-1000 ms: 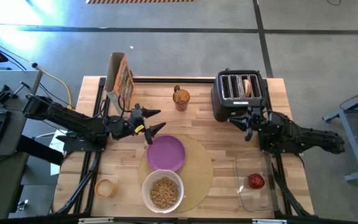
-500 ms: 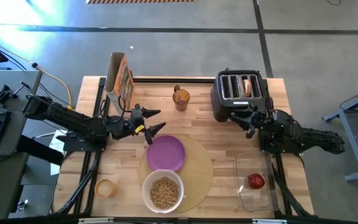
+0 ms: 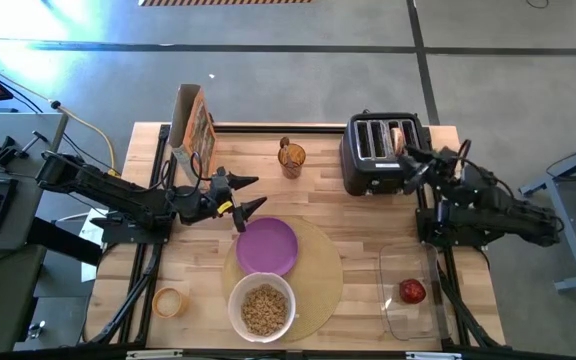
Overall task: Arrange a breakfast setting
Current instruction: Put the bagel on the violet plate
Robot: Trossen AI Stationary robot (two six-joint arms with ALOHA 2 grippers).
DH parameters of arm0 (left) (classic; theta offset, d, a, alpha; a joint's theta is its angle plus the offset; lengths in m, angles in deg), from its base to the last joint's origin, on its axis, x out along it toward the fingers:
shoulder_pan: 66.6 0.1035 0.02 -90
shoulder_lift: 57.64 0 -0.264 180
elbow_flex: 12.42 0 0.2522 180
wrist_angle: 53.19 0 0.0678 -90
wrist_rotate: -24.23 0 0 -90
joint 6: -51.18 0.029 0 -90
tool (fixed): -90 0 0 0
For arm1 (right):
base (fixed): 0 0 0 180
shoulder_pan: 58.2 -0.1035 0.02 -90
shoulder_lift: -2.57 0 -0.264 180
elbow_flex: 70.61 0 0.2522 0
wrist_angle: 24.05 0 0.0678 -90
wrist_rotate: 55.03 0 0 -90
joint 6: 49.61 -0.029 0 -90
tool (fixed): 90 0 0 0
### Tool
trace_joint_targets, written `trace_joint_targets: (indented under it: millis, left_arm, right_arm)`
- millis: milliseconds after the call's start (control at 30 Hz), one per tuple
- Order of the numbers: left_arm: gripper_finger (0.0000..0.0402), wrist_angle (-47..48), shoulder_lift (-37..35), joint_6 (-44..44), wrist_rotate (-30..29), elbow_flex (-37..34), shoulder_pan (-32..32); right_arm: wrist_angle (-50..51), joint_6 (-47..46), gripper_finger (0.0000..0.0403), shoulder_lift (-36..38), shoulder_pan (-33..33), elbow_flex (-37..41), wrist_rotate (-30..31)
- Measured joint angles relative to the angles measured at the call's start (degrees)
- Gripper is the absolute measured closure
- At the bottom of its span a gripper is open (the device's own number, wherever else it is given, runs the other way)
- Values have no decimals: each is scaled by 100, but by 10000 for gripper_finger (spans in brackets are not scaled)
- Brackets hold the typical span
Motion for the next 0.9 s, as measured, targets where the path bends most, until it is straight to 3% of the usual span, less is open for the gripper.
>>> trace_joint_targets:
  millis: [267, 433, 633, 767, 900]
  left_arm:
    - [92, 22, 0, 363, -2, -1, 0]
    - [92, 24, 2, 401, -2, 0, 0]
    - [92, 121, 2, 452, -2, 0, 0]
    - [92, 136, 2, 452, -2, 0, 0]
    - [92, 141, 2, 452, -2, -1, 0]
  right_arm:
    - [1192, -327, 215, -1479, 21, -1186, 852]
    - [2057, -916, 215, -2504, 489, -1928, 778]
    - [2964, -1353, 215, -3550, 1640, -2672, -166]
    - [3045, -1194, 215, -4044, 2583, -3015, -1028]
    - [3213, -997, 215, -4446, 3381, -3232, -1429]
